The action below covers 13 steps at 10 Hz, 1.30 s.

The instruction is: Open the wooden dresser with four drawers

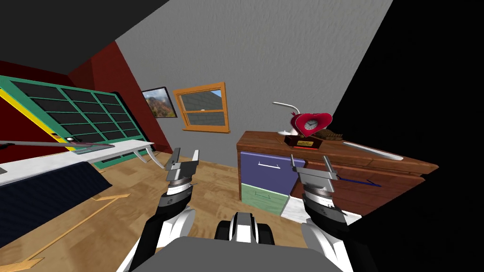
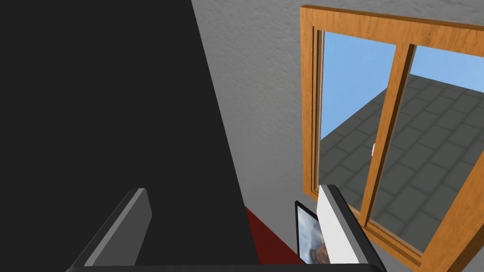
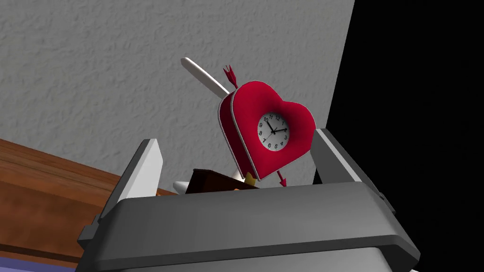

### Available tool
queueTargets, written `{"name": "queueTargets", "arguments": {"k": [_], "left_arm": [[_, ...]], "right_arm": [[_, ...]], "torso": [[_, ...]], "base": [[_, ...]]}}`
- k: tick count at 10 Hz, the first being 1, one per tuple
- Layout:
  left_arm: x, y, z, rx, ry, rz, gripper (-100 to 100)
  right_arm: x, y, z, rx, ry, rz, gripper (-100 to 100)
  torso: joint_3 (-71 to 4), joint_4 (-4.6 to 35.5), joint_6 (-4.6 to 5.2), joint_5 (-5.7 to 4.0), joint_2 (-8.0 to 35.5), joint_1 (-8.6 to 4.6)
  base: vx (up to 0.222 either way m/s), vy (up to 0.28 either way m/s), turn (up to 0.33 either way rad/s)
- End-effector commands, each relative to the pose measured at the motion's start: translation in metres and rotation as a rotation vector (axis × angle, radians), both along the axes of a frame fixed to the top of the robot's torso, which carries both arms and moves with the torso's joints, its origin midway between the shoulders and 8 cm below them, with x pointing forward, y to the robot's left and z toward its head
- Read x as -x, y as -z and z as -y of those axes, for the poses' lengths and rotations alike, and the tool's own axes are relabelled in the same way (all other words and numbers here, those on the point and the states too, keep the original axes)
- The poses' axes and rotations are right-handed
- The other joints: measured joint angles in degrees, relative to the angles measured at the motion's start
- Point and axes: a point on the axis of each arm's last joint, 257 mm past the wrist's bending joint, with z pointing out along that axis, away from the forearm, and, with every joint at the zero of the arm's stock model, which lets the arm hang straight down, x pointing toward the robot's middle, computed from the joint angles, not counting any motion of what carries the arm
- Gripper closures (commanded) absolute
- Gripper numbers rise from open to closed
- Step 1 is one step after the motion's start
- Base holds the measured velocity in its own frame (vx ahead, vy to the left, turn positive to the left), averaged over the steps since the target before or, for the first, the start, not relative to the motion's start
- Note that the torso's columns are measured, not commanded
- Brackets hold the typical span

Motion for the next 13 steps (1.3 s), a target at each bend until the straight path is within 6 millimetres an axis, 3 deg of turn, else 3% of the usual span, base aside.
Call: {"name": "queueTargets", "arguments": {"k": [1, 4, 12, 13], "left_arm": [[0.0, 0.0, 0.0, 0.0, 0.0, 0.0, 0], [0.0, 0.0, 0.0, 0.0, 0.0, 0.0, 0], [0.0, 0.0, 0.0, 0.0, 0.0, 0.0, 0], [0.0, 0.0, 0.0, 0.0, 0.0, 0.0, 0]], "right_arm": [[-0.002, 0.004, 0.003, -0.059, -0.048, 0.002, -100], [-0.005, 0.021, 0.015, -0.194, -0.119, -0.011, -100], [-0.009, 0.041, 0.027, -0.4, -0.25, -0.005, -100], [-0.011, 0.052, 0.033, -0.468, -0.273, -0.009, -100]], "torso": [[0.0, 0.0, 0.02, 0.0, 0.0, -0.02], [0.0, 0.0, 0.02, 0.0, 0.0, -0.02], [0.0, 0.0, 0.02, 0.0, 0.0, -0.02], [0.0, 0.0, 0.02, -0.01, 0.0, -0.05]], "base": [[-0.004, 0.008, -0.012], [-0.005, 0.017, 0.129], [-0.004, 0.012, 0.064], [-0.002, 0.015, 0.134]]}}
